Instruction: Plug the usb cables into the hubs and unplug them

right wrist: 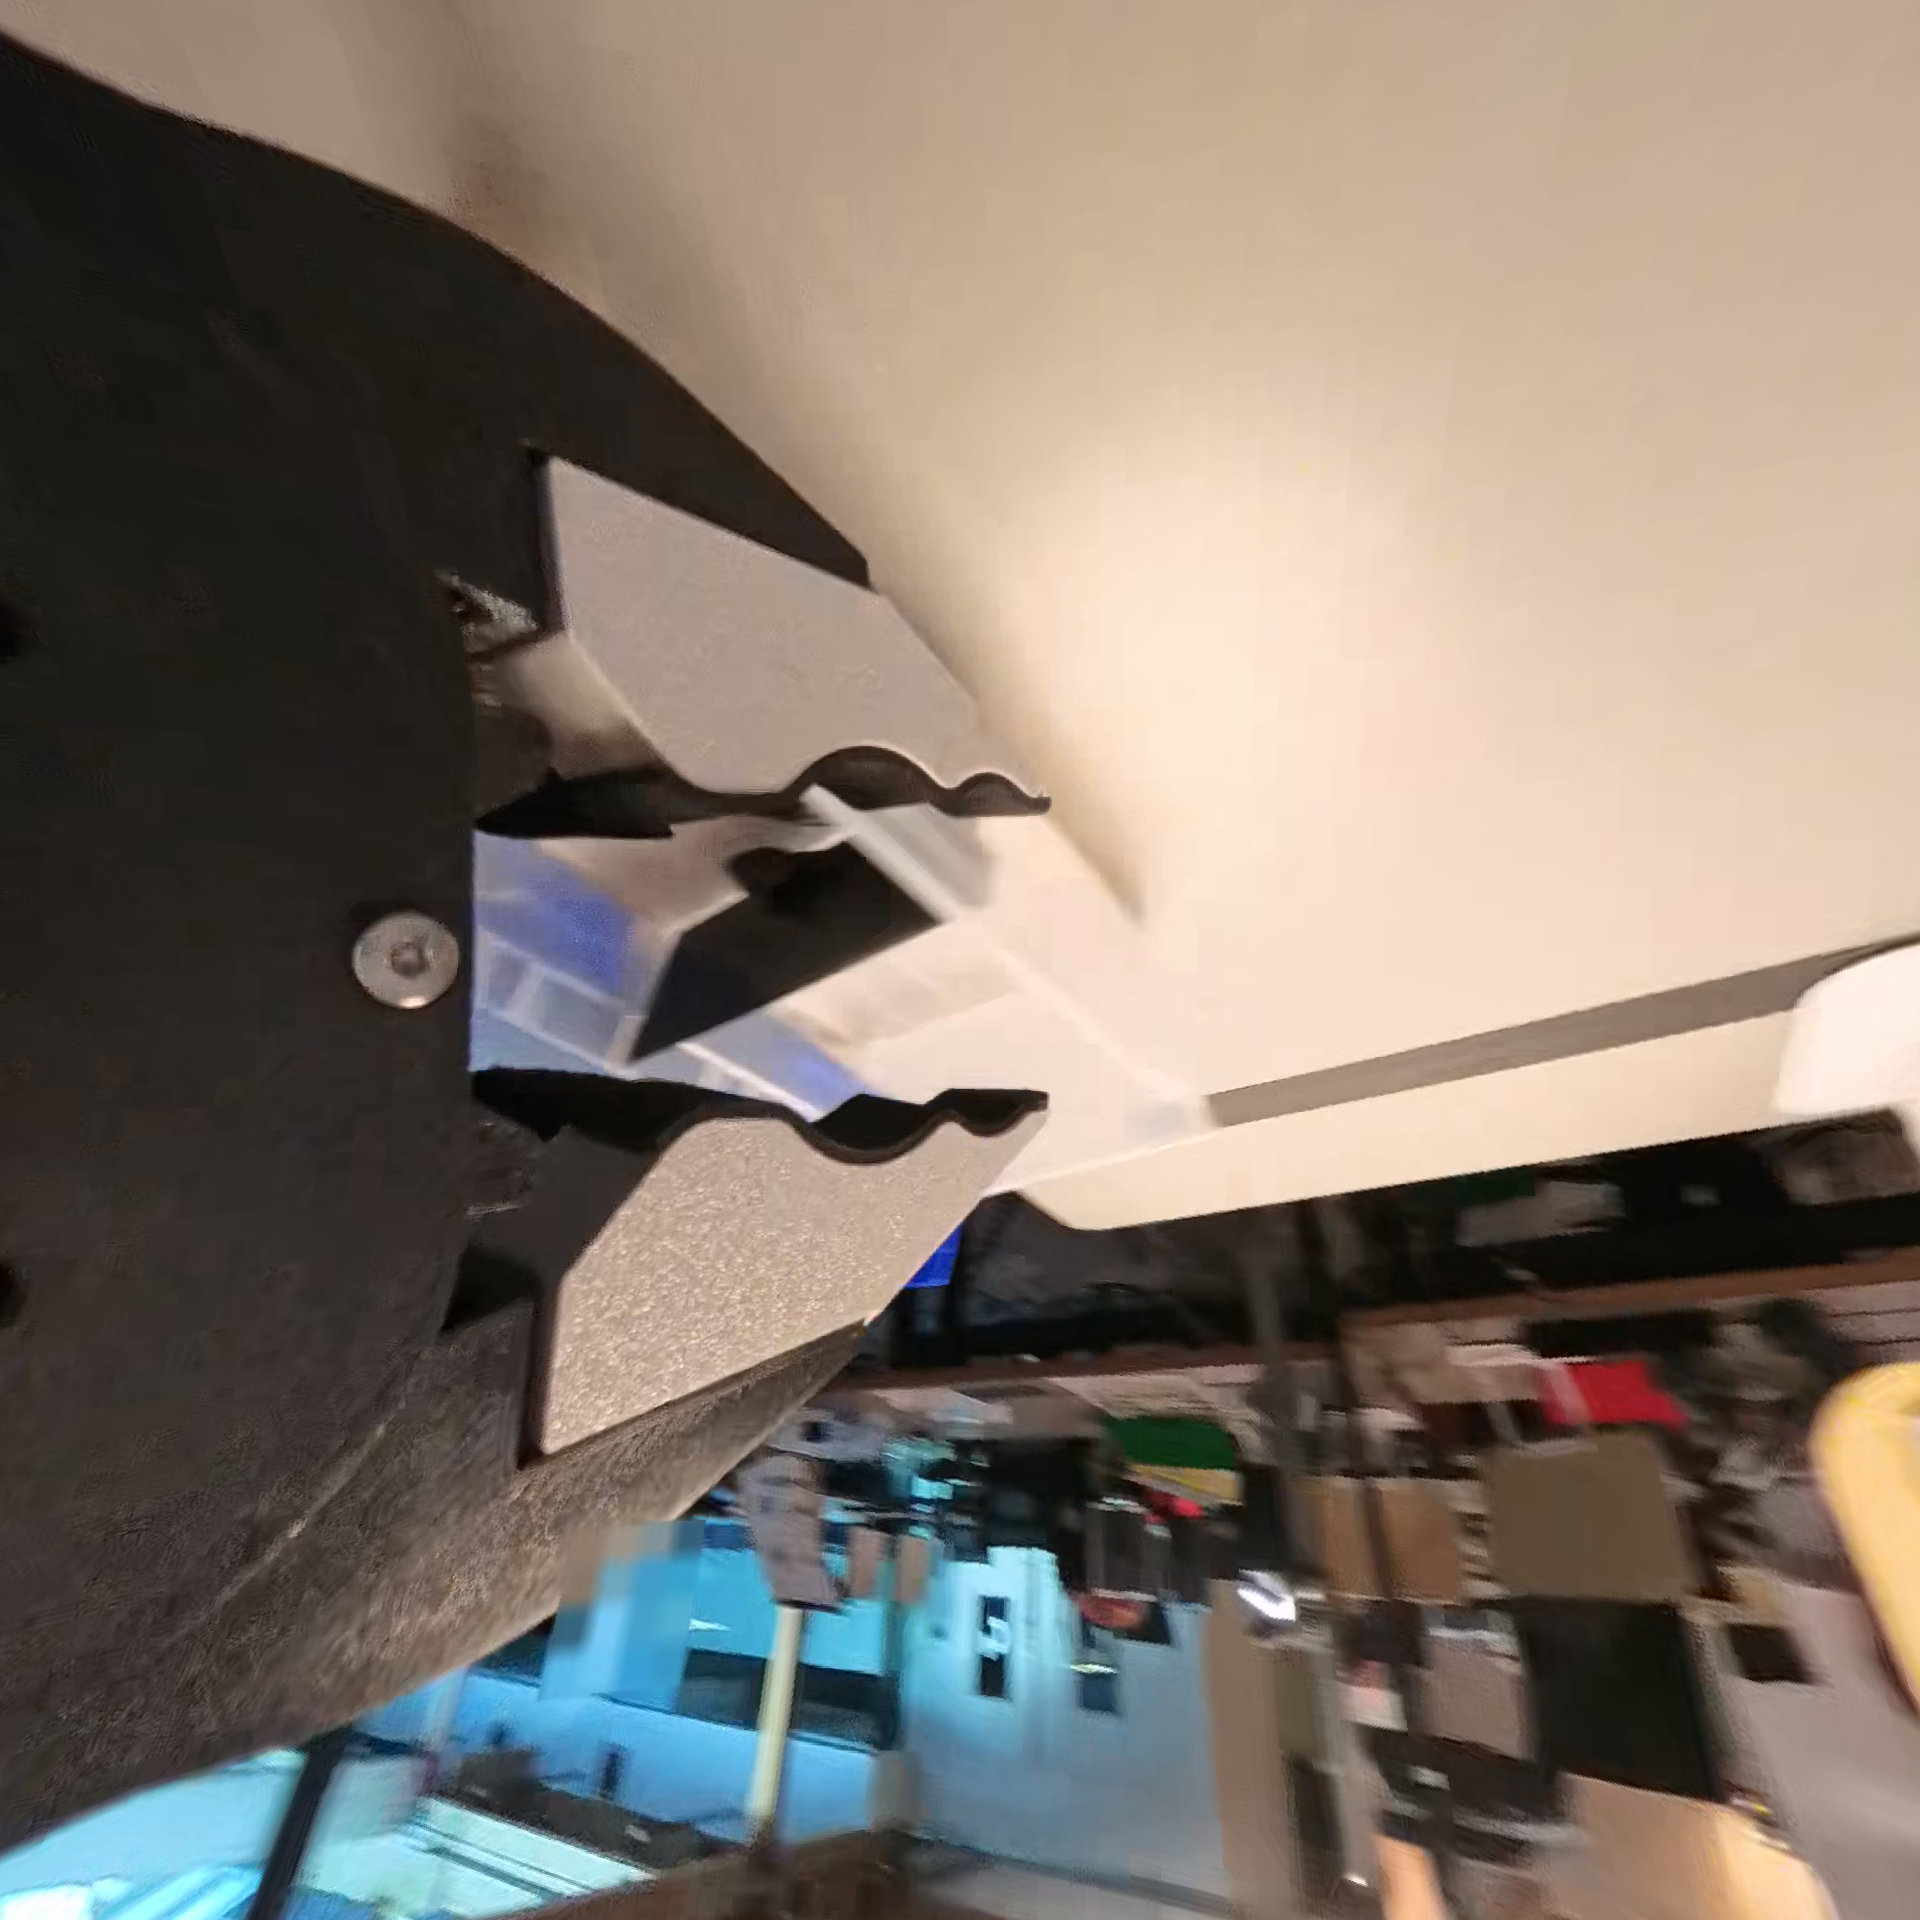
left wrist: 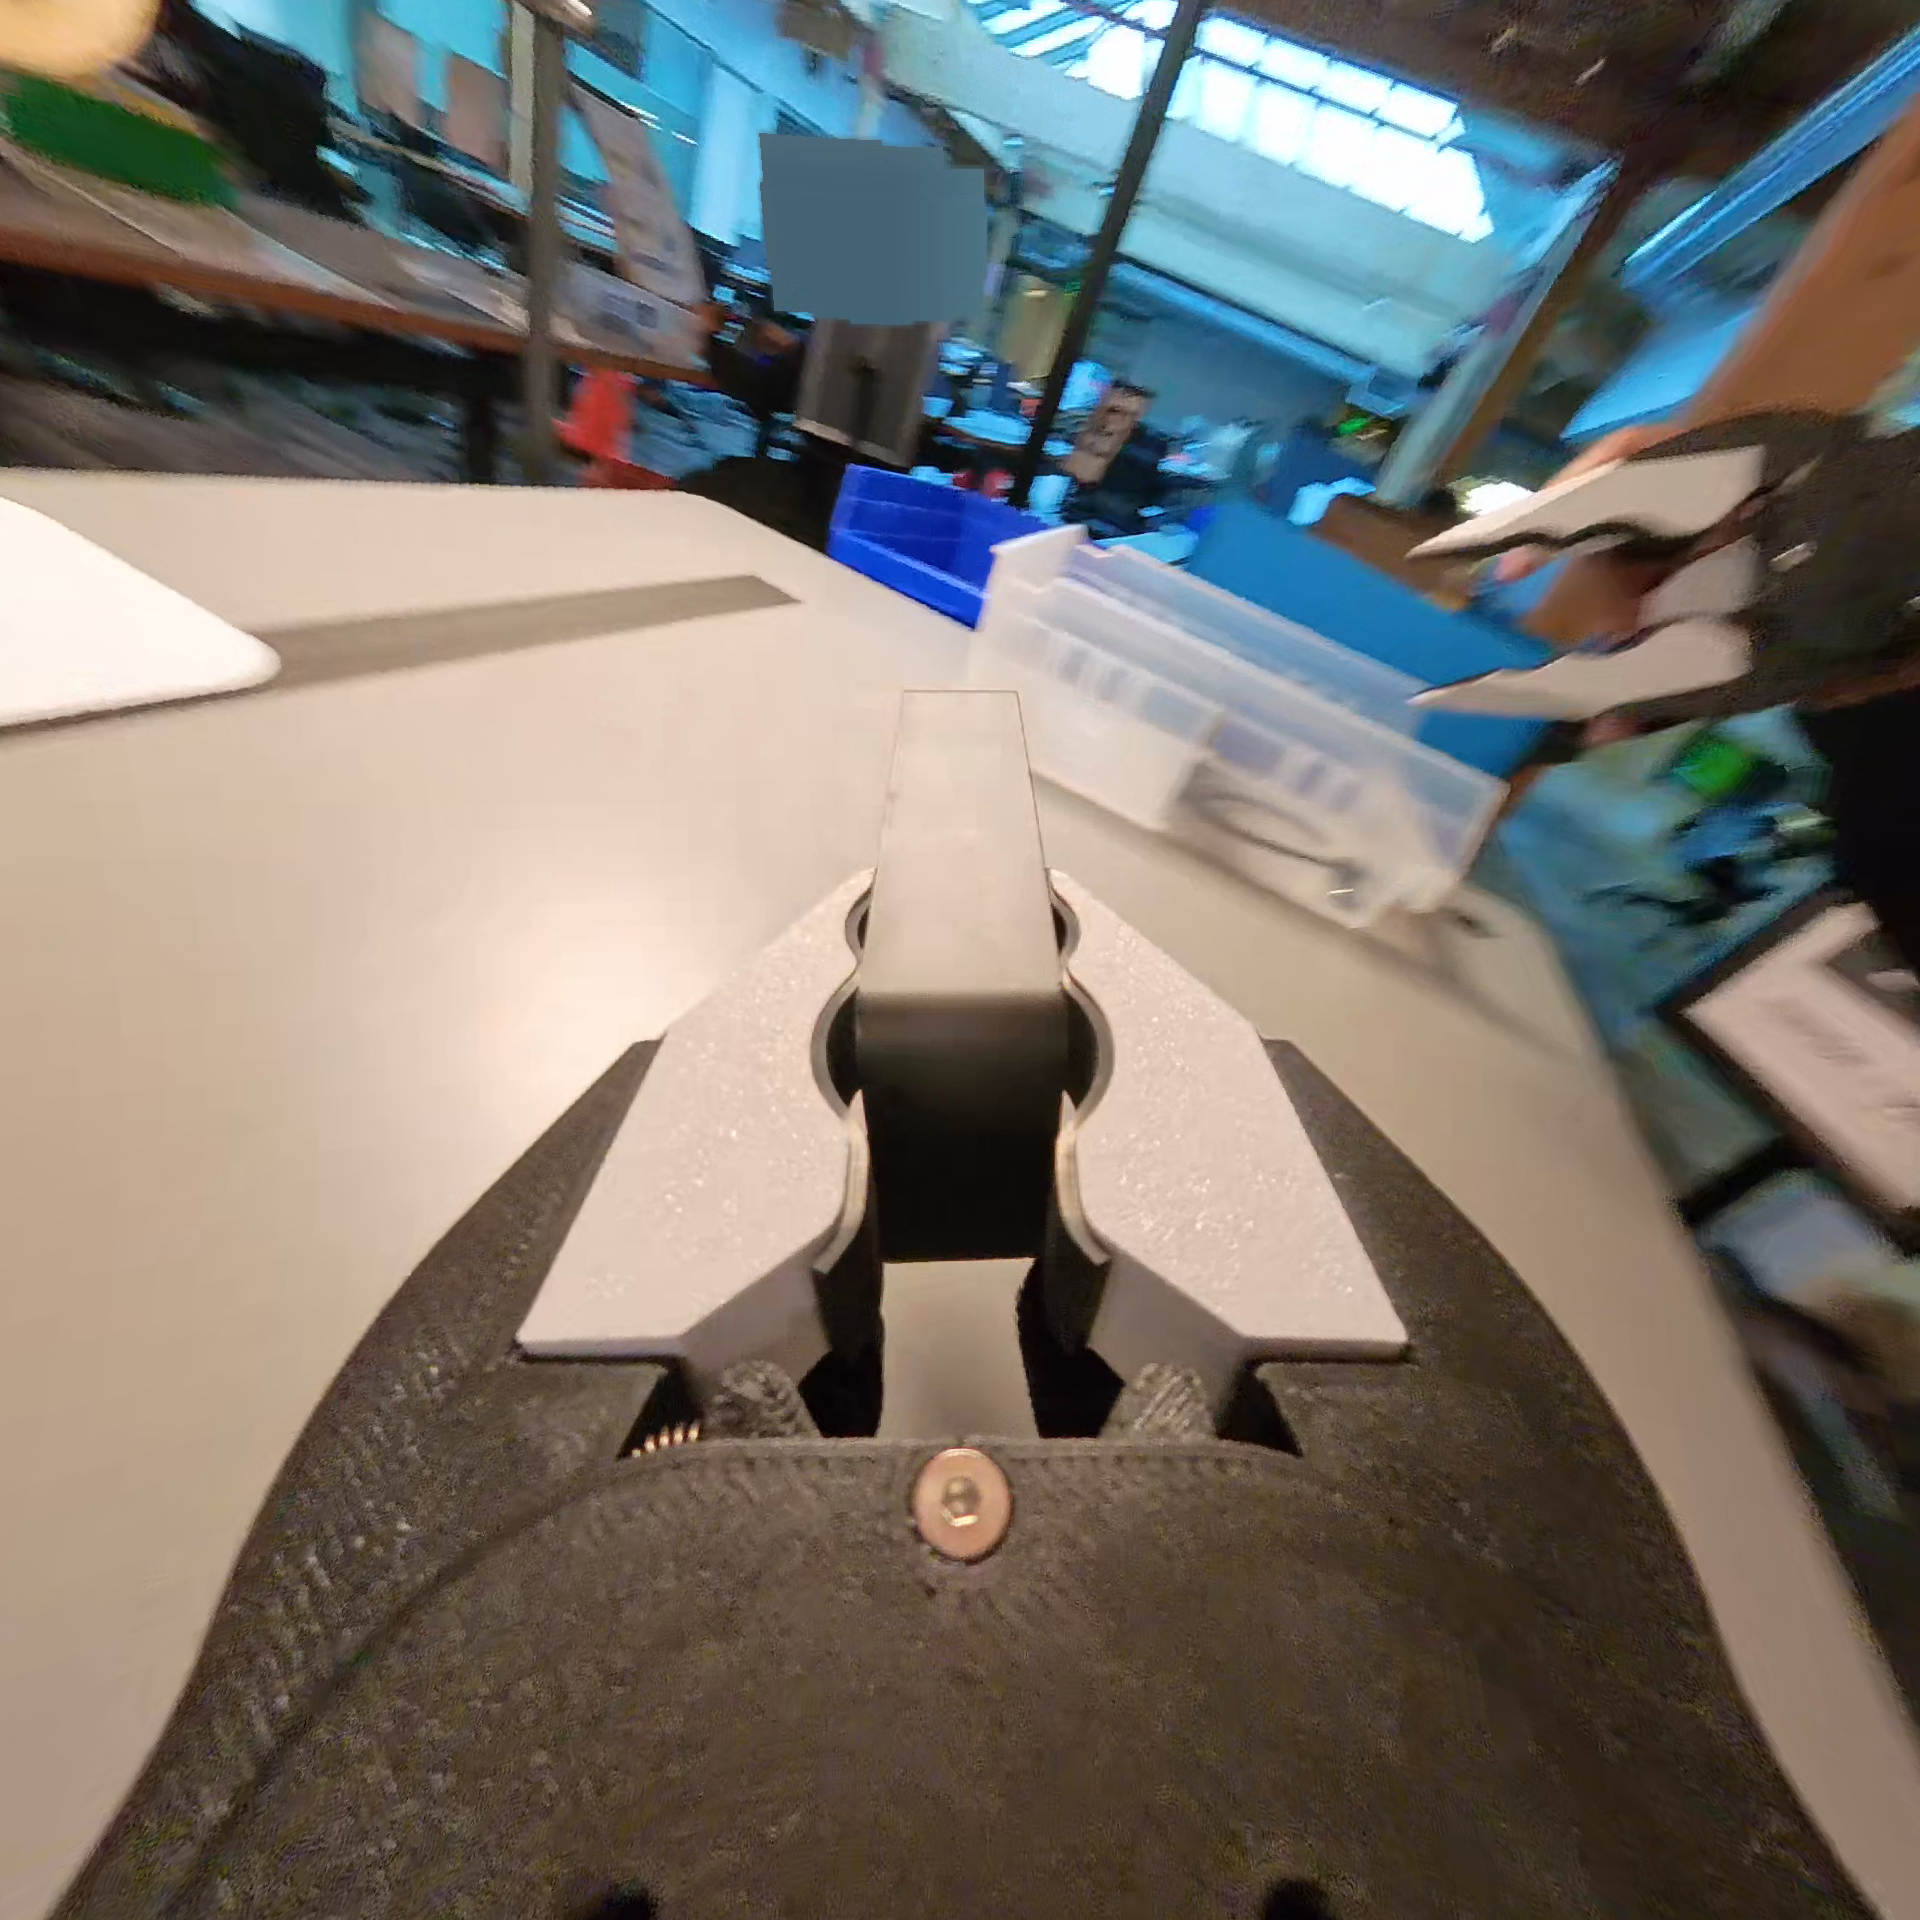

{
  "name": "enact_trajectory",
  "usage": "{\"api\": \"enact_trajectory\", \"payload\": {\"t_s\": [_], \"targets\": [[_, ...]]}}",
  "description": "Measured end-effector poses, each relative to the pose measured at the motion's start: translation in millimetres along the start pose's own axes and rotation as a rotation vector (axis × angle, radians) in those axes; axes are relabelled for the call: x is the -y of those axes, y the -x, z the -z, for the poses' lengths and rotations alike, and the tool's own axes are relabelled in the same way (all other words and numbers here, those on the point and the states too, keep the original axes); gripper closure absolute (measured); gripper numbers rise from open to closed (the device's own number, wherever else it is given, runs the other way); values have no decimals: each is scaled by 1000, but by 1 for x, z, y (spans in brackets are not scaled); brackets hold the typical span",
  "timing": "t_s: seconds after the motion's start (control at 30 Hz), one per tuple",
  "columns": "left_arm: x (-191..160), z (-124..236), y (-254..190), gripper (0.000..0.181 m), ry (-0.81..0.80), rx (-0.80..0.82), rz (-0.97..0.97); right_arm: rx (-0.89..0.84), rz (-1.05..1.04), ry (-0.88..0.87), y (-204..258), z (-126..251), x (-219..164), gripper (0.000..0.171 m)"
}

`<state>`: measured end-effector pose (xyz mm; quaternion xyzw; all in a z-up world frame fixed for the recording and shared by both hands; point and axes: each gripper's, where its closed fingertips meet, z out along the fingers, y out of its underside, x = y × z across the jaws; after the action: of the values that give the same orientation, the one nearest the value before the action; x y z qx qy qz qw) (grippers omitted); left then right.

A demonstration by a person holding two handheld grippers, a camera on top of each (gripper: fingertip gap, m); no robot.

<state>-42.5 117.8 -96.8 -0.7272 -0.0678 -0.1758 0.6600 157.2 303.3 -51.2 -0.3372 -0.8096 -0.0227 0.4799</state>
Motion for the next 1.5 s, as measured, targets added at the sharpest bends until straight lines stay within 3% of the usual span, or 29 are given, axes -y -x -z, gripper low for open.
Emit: {"api": "enact_trajectory", "payload": {"t_s": [0.17, 0.33, 0.47, 0.6, 0.7, 0.83, 0.9, 1.0, 1.13, 1.27, 1.5], "targets": [[-10, -10, -38, 153, 19, -174, 157, 29, 193, -193, 49, -33, 98, 113], [-23, -16, -54, 152, 75, -214, 192, 13, 307, -309, 87, -64, 172, 93], [-33, -20, -60, 152, 118, -214, 158, -39, 384, -302, 100, -88, 195, 84], [-34, -22, -65, 152, 126, -210, 102, -83, 412, -286, 100, -98, 200, 110], [-21, -19, -66, 149, 64, -225, 92, -99, 395, -286, 91, -95, 197, 111], [8, -7, -53, 139, -105, -183, 97, -184, 367, -221, 46, -85, 166, 112], [7, -6, -43, 140, -101, -147, 84, -215, 336, -154, 11, -78, 136, 111], [-3, -10, -36, 140, -59, -141, 97, -187, 256, -29, -44, -70, 70, 111], [-10, -14, -38, 141, -32, -155, 123, -1, 144, 144, -85, -77, -41, 111], [-10, -15, -39, 141, -27, -150, 115, 224, 94, 254, -84, -102, -117, 110], [-8, -13, -35, 141, -42, -143, 140, 491, 265, 407, -50, -154, -155, 110]]}}
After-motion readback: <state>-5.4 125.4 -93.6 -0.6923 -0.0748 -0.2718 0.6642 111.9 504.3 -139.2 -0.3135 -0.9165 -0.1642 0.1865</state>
